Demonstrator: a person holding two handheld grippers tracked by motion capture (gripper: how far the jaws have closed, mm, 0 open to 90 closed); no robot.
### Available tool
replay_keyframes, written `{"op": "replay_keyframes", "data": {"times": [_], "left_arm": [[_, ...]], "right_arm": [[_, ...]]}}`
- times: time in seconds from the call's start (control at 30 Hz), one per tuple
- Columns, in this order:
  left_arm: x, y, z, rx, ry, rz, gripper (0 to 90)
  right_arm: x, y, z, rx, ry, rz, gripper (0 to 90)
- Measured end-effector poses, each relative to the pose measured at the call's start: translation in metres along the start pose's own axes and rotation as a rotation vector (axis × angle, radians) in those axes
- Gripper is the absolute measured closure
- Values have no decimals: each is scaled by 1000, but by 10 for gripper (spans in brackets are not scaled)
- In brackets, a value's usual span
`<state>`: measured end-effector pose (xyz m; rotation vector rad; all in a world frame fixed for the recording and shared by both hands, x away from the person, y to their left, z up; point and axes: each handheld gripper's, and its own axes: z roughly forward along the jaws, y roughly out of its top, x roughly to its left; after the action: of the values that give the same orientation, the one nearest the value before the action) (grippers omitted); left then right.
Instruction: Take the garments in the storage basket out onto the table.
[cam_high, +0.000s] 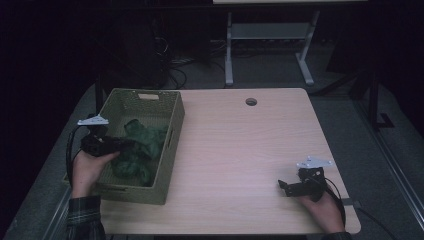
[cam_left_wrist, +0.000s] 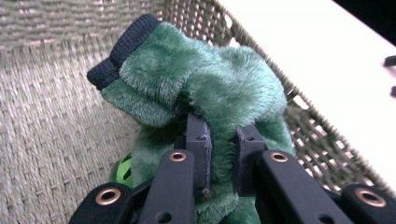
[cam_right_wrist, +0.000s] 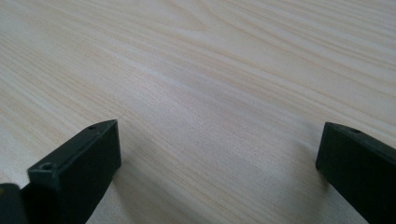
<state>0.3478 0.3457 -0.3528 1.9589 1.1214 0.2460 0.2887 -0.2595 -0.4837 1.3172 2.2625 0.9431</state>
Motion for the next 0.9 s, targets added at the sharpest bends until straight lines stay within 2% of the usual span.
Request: {"op": "replay_keyframes", "data": {"times": [0.37, 0.63, 0.9], "left_arm": [[0, 16, -26, -103, -30, -1, 798], [-4, 31, -44, -140, -33, 8, 807], [-10, 56, -66, -168, -29, 35, 811]], "right_arm": [[0, 0, 0, 0, 0, 0, 0], [0, 0, 0, 0, 0, -1, 0], [0, 0, 0, 0, 0, 0, 0]]}}
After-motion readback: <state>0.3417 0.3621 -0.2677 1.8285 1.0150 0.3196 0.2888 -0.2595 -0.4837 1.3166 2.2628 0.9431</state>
